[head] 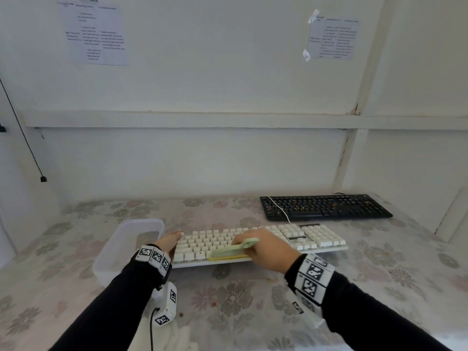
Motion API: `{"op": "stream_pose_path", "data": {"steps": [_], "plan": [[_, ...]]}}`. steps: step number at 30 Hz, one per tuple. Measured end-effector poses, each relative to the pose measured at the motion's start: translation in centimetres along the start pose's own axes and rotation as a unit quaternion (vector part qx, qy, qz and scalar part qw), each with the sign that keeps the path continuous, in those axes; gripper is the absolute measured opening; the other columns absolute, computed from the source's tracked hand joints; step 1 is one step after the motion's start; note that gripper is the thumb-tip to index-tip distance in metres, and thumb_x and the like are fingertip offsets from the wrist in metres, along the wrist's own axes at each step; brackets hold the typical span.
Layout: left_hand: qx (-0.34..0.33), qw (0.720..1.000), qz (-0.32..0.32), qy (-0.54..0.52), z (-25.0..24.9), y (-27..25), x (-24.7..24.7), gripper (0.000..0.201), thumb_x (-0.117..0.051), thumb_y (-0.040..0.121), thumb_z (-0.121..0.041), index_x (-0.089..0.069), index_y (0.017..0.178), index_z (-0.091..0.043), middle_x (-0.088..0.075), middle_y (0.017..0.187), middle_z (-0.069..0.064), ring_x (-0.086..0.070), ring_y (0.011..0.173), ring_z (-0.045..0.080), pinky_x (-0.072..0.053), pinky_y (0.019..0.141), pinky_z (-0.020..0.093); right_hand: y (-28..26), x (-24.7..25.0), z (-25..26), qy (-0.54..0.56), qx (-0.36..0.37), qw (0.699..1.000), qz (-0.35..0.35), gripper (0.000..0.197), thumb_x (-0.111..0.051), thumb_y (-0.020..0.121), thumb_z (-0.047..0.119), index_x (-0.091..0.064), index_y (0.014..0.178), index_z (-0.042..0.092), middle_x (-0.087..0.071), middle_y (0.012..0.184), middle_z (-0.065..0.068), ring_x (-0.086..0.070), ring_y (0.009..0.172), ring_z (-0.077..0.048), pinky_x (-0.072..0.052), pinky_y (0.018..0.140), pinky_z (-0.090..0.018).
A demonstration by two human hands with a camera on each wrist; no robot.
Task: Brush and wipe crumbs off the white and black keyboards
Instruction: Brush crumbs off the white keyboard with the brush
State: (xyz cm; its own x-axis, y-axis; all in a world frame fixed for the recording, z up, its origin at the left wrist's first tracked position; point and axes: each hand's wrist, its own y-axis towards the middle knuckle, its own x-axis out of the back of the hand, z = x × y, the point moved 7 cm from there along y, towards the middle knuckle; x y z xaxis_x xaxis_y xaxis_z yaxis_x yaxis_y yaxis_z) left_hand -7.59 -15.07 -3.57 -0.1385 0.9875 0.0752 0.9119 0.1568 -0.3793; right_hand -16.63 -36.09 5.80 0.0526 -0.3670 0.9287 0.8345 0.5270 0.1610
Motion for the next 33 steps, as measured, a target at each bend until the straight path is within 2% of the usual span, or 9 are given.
{"op": "stream_pose_path", "data": {"steps": [6,11,13,18,21,23,25,28,33], "plan": [[-0.001,1.0,0.01,0.002,0.1,0.3,0.0,0.041,-0.038,0.101,-0.009,-0.036,0.137,0.009,-0.039,0.142,0.029,-0.042,0.102,0.022,-0.038,0.102,0.042,-5.9,3.7,-9.2,-0.028,-0.091,0.995,-0.018,0.031,-0.053,0.085,0.002,-0.064,0.084,0.031,-0.056,0.076,0.019,-0.052,0.07,-0.002,-0.038,0.063,-0.018],[0.004,1.0,0.009,0.007,0.0,0.0,0.2,0.041,-0.04,0.1,-0.011,-0.037,0.137,0.008,-0.042,0.14,0.028,-0.044,0.101,0.024,-0.039,0.101,0.043,-10.7,6.8,-16.6,-0.08,-0.199,0.977,-0.025,0.051,-0.054,0.082,-0.003,-0.047,0.066,0.046,-0.061,0.073,0.01,-0.059,0.07,-0.012,-0.047,0.062,-0.023],[0.004,1.0,0.011,0.006,0.0,-0.1,0.0,0.041,-0.04,0.1,-0.011,-0.037,0.137,0.008,-0.047,0.133,0.026,-0.044,0.101,0.024,-0.039,0.101,0.043,-12.3,8.0,-18.4,-0.098,-0.236,0.967,-0.016,0.047,-0.051,0.087,0.002,-0.045,0.071,0.045,-0.058,0.073,0.011,-0.055,0.068,-0.008,-0.037,0.057,-0.012],[0.006,0.999,0.025,-0.025,0.1,0.0,-0.3,0.036,-0.038,0.101,-0.01,-0.042,0.133,0.005,-0.054,0.116,0.02,-0.045,0.103,0.027,-0.035,0.104,0.047,-15.5,10.3,-22.1,-0.18,-0.372,0.91,0.015,0.03,-0.045,0.089,0.004,-0.063,0.104,0.022,-0.062,0.085,-0.001,-0.058,0.077,-0.017,-0.039,0.059,-0.015],[0.036,0.997,0.036,-0.066,0.2,0.0,-0.5,0.018,-0.041,0.1,-0.015,-0.055,0.097,-0.004,-0.065,0.094,0.022,-0.055,0.089,0.032,-0.044,0.087,0.049,-14.8,11.3,-21.3,-0.177,-0.388,0.904,-0.024,0.027,-0.048,0.083,0.001,-0.063,0.104,0.009,-0.056,0.075,-0.002,-0.053,0.064,-0.015,-0.031,0.048,-0.015],[0.05,0.996,0.023,-0.066,0.5,0.2,-0.3,0.022,-0.041,0.099,-0.017,-0.055,0.085,-0.007,-0.066,0.071,0.017,-0.055,0.078,0.032,-0.045,0.075,0.043,-13.0,11.2,-18.8,-0.128,-0.351,0.926,-0.049,0.029,-0.05,0.082,-0.001,-0.062,0.106,0.011,-0.061,0.084,-0.007,-0.059,0.071,-0.018,-0.041,0.056,-0.018],[0.055,0.997,0.019,-0.058,0.3,-0.2,-0.3,0.025,-0.042,0.097,-0.018,-0.055,0.077,-0.009,-0.064,0.072,0.016,-0.056,0.077,0.032,-0.046,0.074,0.042,-10.9,10.3,-15.9,-0.046,-0.314,0.946,-0.065,0.032,-0.054,0.084,0.002,-0.058,0.113,0.016,-0.063,0.09,-0.008,-0.064,0.077,-0.017,-0.047,0.062,-0.018],[0.056,0.996,0.012,-0.062,0.4,-0.1,-0.3,0.022,-0.041,0.095,-0.02,-0.055,0.081,-0.011,-0.06,0.089,0.018,-0.057,0.077,0.031,-0.047,0.076,0.038,-7.9,7.6,-12.6,0.05,-0.3,0.951,-0.055,0.033,-0.053,0.086,0.005,-0.052,0.119,0.01,-0.058,0.082,-0.002,-0.058,0.066,-0.01,-0.047,0.048,-0.01],[0.068,0.996,-0.001,-0.052,0.7,-0.2,0.0,0.025,-0.042,0.096,-0.025,-0.055,0.085,-0.007,-0.06,0.085,0.017,-0.058,0.078,0.031,-0.047,0.072,0.038,-6.2,4.9,-12.1,0.058,-0.32,0.945,-0.038,0.015,-0.052,0.084,0.007,-0.049,0.099,0.01,-0.05,0.072,0.002,-0.054,0.068,-0.015,-0.04,0.048,-0.013]]}}
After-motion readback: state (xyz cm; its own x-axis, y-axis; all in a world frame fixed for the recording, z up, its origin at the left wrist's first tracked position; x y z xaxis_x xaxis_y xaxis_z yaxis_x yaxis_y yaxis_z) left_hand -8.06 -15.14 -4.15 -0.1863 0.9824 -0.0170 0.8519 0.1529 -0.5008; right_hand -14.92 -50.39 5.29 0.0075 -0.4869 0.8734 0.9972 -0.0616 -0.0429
